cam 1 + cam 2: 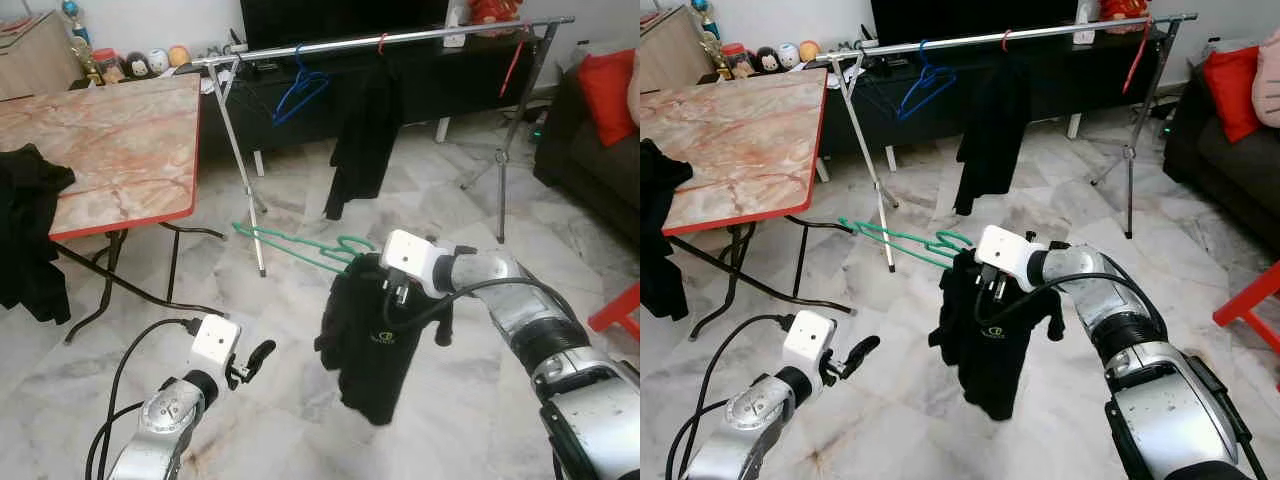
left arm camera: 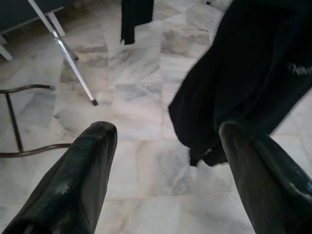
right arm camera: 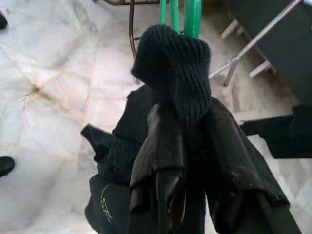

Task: Hang hanger

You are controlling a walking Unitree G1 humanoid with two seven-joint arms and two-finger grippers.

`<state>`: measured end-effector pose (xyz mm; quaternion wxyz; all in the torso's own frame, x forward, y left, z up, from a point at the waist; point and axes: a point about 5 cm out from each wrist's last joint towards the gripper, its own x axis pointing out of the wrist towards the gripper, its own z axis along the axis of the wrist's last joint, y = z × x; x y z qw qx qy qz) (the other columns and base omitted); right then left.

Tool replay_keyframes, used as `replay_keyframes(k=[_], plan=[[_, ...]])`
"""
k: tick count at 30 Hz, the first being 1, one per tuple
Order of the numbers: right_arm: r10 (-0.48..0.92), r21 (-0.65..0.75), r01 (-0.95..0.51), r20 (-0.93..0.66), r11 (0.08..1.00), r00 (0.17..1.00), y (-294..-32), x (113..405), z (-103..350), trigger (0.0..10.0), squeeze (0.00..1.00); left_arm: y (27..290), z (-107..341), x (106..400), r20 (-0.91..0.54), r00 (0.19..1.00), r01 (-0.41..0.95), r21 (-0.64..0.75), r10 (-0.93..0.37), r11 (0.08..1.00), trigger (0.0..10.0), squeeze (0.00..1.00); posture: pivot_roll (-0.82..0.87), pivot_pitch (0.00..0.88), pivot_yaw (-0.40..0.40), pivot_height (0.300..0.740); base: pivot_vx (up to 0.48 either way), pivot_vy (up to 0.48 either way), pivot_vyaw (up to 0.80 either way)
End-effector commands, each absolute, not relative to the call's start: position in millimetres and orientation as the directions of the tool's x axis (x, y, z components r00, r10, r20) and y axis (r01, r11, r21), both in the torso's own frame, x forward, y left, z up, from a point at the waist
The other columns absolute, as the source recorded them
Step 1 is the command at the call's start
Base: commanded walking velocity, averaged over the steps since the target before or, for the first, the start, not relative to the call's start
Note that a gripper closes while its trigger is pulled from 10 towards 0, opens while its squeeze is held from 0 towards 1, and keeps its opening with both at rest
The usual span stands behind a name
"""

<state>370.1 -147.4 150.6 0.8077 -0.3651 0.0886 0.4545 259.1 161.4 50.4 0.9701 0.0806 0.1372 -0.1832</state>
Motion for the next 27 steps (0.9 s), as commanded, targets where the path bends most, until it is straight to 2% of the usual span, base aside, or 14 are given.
replay_keyframes(k=[1,11,27], plan=[[0.744,-0.539,-0.796,-0.405,0.275,0.532,-123.6,370.7,171.1,0.0,0.0,158.2,39.3,255.4,-0.311,0.882,0.402,0.103,-0.354,0.91,10.0,0.0,-0.14,0.0,0.081,0.74,0.0,0.0,0.0],[0.813,-0.554,-0.801,-0.344,0.228,0.47,-83.8,365.7,188.5,0.0,0.0,157.2,23.8,259.9,-0.358,0.864,0.437,0.183,-0.354,0.881,10.0,0.0,-0.15,0.0,0.08,0.74,0.0,0.0,0.0],[0.855,-0.536,-0.823,-0.323,0.189,0.406,-54.4,350.4,195.8,0.0,0.0,153.5,3.4,261.5,-0.424,0.839,0.452,0.196,-0.341,0.87,10.0,0.0,-0.15,0.0,0.068,0.74,0.0,0.0,0.0]])
